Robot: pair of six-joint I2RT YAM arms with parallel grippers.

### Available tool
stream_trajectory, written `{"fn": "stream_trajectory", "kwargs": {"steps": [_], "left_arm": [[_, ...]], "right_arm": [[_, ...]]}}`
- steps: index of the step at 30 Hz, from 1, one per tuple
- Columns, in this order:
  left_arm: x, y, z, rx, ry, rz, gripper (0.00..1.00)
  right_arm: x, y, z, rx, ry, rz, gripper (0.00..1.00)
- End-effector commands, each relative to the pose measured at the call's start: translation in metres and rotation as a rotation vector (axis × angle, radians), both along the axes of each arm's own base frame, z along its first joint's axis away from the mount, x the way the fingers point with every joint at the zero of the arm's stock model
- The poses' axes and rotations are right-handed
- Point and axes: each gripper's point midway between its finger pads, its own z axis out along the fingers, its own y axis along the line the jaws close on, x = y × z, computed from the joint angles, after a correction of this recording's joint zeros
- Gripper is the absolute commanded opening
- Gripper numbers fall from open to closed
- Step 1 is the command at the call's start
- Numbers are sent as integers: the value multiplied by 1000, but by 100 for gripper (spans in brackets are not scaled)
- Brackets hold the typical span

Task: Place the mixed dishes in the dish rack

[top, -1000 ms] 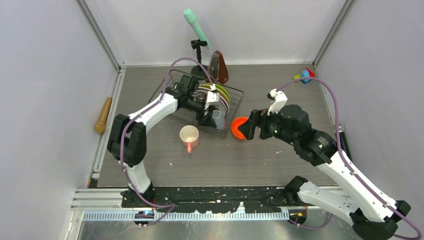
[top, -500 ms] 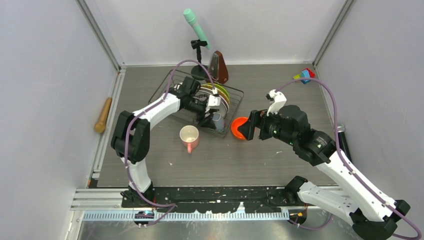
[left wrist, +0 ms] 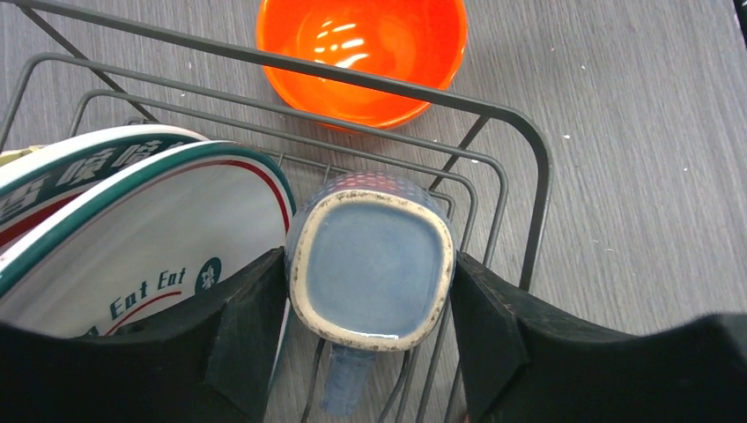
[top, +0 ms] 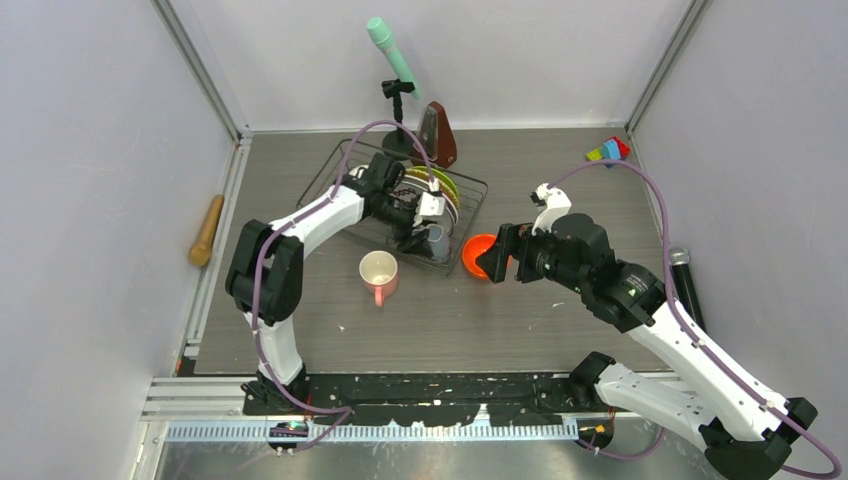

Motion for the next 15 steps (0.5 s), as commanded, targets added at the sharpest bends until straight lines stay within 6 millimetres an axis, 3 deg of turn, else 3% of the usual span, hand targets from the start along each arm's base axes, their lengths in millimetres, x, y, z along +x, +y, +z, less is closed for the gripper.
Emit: {"fn": "stream_trajectory", "kwargs": {"steps": [1, 2, 3, 9, 15], "left_arm": [[0, -3, 15, -11, -36, -22, 76], [-1, -3, 15, -10, -36, -23, 91], [-2, -3, 16, -8, -37, -26, 98], [-3, -2, 19, -9, -39, -23, 100], [-11, -4, 42, -48, -39, -13, 100]], "right_arm": [[6, -6, -1, 1, -3, -55, 95], [6, -7, -4, -2, 9, -67, 96], [7, -9, -8, -16, 21, -78, 97], [11, -19, -28, -45, 72, -164, 98], [21, -35, -55, -61, 139, -319, 95]]}}
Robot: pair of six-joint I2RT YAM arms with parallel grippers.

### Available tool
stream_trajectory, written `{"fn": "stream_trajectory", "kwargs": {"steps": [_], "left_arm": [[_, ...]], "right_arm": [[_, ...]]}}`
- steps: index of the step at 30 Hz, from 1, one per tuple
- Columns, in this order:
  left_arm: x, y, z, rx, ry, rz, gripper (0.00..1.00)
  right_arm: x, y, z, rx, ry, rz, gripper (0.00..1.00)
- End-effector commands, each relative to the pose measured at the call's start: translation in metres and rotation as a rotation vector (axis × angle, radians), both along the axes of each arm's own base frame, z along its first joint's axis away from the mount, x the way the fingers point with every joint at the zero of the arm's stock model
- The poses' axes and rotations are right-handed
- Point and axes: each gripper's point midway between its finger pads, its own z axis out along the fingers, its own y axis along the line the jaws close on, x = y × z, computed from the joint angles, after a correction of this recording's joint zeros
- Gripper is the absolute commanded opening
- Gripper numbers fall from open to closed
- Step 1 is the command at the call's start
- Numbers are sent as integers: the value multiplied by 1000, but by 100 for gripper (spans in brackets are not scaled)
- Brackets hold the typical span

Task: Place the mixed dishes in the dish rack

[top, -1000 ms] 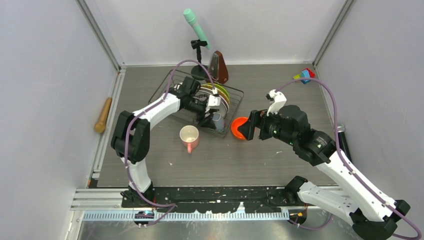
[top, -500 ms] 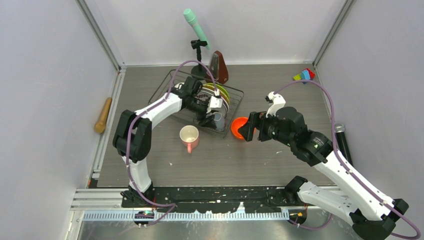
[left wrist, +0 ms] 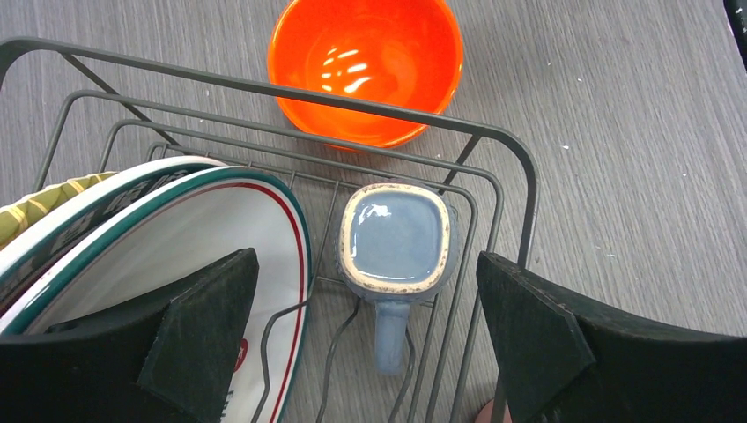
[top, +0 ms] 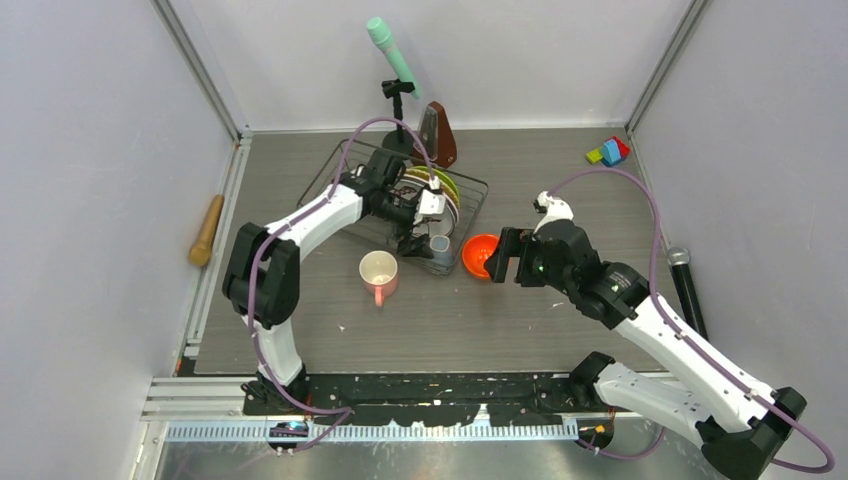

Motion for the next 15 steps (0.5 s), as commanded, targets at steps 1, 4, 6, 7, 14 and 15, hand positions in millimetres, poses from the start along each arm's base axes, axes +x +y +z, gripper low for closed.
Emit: {"fn": "stream_trajectory", "kwargs": {"steps": [1, 4, 6, 7, 14, 15], "left_arm": [[-12, 0, 33, -33, 4, 25, 100], [-15, 3, 46, -59, 43, 116, 100], [-23, 6, 54, -69, 64, 139, 100], [-29, 8, 61, -77, 74, 151, 100], [-42, 23, 78, -93, 222, 419, 100], [-38, 26, 81, -98, 261, 501, 100]], "right_arm": [[19, -19, -15, -9, 21, -199, 94], [28, -25, -29, 15, 51, -301, 91], [36, -27, -39, 38, 65, -364, 88], [42, -28, -39, 59, 52, -395, 88], [71, -21, -60, 132, 82, -539, 78], [73, -19, -66, 138, 92, -548, 75]]}}
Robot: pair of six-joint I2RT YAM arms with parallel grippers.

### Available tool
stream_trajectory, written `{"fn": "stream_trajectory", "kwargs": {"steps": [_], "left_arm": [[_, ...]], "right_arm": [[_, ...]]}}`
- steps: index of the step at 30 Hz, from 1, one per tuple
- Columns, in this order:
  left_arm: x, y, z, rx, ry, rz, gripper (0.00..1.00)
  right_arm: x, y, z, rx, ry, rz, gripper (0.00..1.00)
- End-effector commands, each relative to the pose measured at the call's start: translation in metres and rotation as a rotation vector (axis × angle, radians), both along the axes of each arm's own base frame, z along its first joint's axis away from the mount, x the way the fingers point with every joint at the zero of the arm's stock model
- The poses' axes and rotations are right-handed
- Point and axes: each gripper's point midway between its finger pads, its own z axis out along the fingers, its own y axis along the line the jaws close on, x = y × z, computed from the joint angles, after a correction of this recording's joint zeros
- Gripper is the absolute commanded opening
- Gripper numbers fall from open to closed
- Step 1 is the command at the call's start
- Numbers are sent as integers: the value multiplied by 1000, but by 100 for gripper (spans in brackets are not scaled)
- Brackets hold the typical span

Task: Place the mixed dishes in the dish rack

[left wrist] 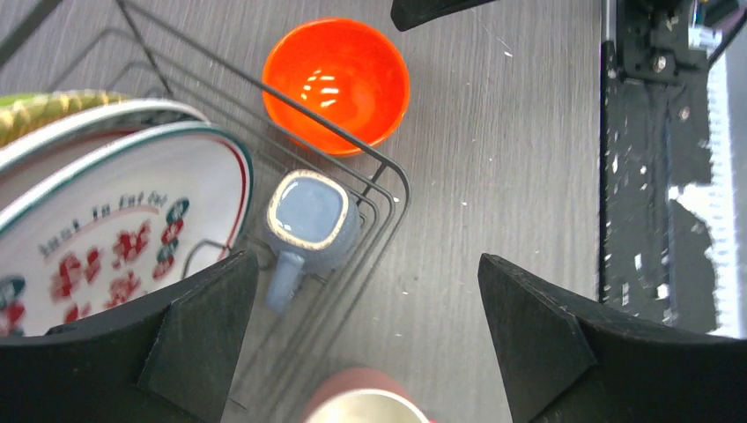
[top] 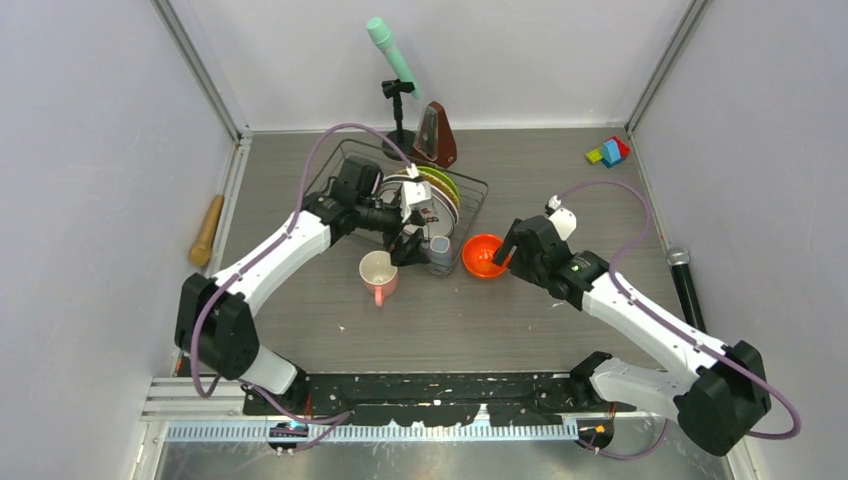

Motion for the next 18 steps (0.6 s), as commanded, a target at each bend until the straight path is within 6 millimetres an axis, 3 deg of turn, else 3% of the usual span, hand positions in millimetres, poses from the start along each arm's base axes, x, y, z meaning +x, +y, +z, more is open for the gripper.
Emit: {"fn": "stream_trajectory", "kwargs": {"steps": [1, 3, 8, 18], "left_arm": [[11, 9, 25, -40, 156, 337, 100], [14, 18, 29, -27, 244, 477, 100], [2, 36, 42, -17, 346, 636, 100], [3, 94, 66, -235, 302, 970, 100]], "right_arm": [[35, 12, 14, 120, -105, -128, 74], [39, 15, 6, 140, -96, -156, 72], [43, 18, -14, 168, -59, -208, 69], [41, 18, -46, 165, -20, -235, 61]]}}
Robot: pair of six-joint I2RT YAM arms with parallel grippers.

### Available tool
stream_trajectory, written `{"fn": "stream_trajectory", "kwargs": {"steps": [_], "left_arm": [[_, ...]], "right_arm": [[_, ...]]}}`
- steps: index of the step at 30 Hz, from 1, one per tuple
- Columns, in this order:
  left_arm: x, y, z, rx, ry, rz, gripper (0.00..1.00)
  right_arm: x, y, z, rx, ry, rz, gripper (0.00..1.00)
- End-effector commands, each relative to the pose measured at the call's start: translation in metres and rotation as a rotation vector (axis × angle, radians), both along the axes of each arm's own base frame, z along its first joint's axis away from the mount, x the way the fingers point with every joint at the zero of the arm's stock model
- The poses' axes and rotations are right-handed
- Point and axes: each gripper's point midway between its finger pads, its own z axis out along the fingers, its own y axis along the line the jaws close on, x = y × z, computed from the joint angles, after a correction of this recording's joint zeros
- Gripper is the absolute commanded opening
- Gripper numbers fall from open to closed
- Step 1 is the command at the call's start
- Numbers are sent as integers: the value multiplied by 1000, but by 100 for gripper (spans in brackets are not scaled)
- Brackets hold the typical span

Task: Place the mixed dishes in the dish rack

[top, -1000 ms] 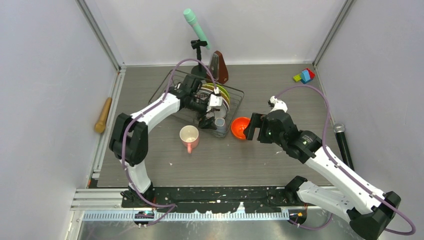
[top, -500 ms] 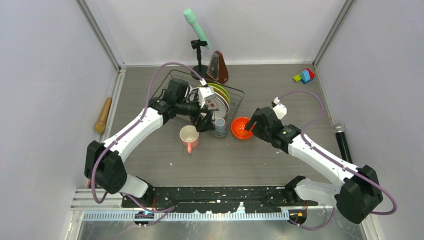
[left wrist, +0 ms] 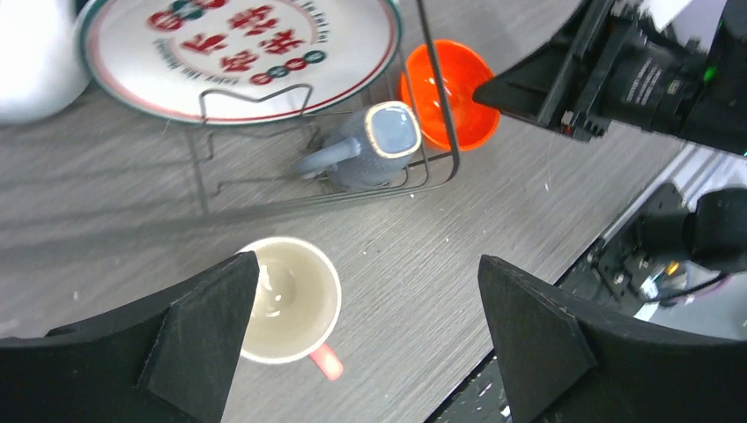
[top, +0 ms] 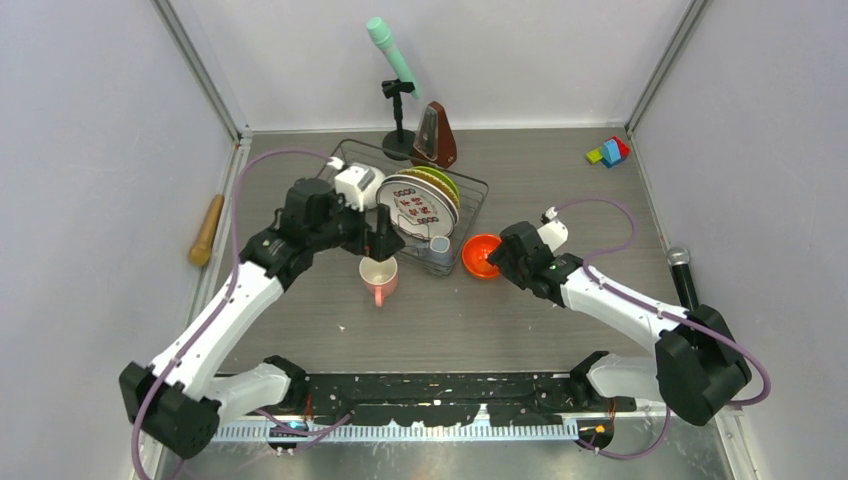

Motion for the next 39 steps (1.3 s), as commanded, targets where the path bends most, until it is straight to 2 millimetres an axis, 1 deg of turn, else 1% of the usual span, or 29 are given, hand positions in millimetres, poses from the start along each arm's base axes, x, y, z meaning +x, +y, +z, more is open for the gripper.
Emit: {"fn": "stream_trajectory", "kwargs": {"steps": [1, 6, 9, 12, 14, 16, 20, 22, 23, 25, 26, 27, 29, 30, 32, 33, 36, 37, 38, 39], "left_arm": [[10, 25, 20, -91, -7, 198, 100], [-2, 38, 6, -22, 105, 246, 100], [-6, 48, 2, -22, 125, 304, 100], [-10, 57, 2, -26, 132, 354, 100], [-10, 66, -3, -8, 148, 411, 100], [-10, 75, -13, 16, 194, 478, 98], [-17, 87, -48, 103, 312, 547, 88], [-17, 97, -63, 142, 337, 608, 85], [-18, 98, -69, 146, 345, 620, 84], [-16, 100, -79, 143, 352, 656, 83], [-14, 100, -82, 137, 351, 663, 83], [-12, 100, -85, 135, 350, 666, 82], [-10, 102, -89, 138, 354, 692, 82], [-9, 100, -89, 133, 356, 687, 82], [-7, 93, -84, 108, 352, 652, 81], [-6, 89, -80, 95, 349, 632, 80], [-8, 71, -66, 39, 338, 527, 81], [-9, 64, -60, 15, 334, 484, 83], [-11, 56, -54, -16, 329, 437, 84], [-13, 47, -47, -52, 323, 386, 87]], "right_arm": [[13, 1, -2, 30, -38, -51, 60], [12, 9, -11, 51, -25, -21, 59], [12, 10, -15, 48, -14, -15, 56], [11, 9, -16, 44, -14, -13, 56], [10, 8, -16, 38, -15, -8, 56], [9, 8, -17, 34, -16, -3, 54], [8, 7, -16, 27, -23, 6, 51], [7, 5, -15, 24, -27, 8, 50], [7, 5, -15, 23, -27, 10, 49], [6, 4, -13, 17, -33, 19, 43], [7, 4, -10, 14, -42, 25, 38], [6, 3, -9, 6, -43, 23, 35], [6, 1, -5, 0, -56, 26, 25], [7, 0, -1, -1, -68, 30, 14], [6, 0, 6, -5, -84, 46, 2], [4, -2, 7, -16, -83, 54, 1], [0, -6, 25, -21, -114, 73, 0], [-1, -7, 35, -19, -140, 85, 0], [-4, -5, 41, -10, -150, 106, 0], [-6, -5, 53, -6, -189, 132, 0]]}}
